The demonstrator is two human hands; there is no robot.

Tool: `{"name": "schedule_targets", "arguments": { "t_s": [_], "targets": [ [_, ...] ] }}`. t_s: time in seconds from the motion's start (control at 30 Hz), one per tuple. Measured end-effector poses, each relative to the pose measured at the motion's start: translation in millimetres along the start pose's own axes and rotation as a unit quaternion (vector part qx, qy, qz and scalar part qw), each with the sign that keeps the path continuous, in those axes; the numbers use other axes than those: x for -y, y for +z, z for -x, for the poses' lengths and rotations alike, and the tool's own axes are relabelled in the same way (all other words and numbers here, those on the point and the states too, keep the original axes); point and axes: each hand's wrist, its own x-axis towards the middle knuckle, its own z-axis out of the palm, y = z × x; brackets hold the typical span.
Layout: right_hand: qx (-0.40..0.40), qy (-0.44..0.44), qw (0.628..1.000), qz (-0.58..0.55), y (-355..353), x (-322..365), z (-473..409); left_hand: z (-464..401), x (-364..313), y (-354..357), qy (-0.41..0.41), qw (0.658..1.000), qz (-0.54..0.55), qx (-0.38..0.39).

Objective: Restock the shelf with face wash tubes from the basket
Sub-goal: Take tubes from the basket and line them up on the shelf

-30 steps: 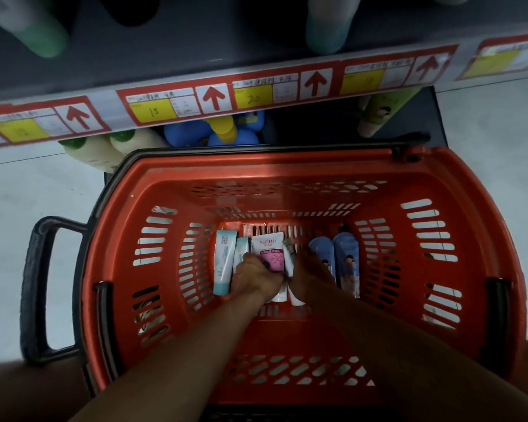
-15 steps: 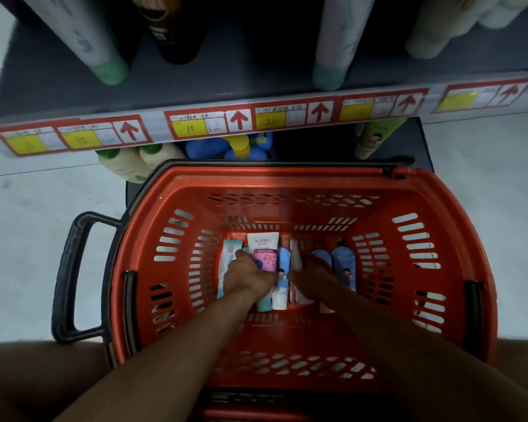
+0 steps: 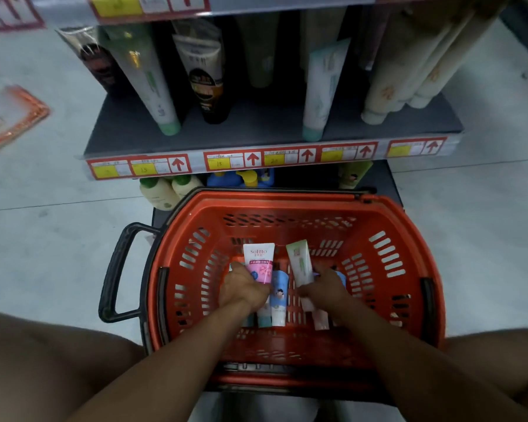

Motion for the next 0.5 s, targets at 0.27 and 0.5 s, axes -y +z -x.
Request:
{"name": "schedule_targets", "arguments": {
  "t_s": [0.27, 0.5],
  "targets": [
    [0.025, -0.05, 0.996, -0.075, -16, 15, 36, 38, -13, -33, 0.045, 0.999, 0.007, -0.02],
    [0.043, -0.058, 0.99, -0.121, -29, 53, 85, 70, -26, -62, 0.089, 0.993, 0.043, -0.069]
  ]
}}
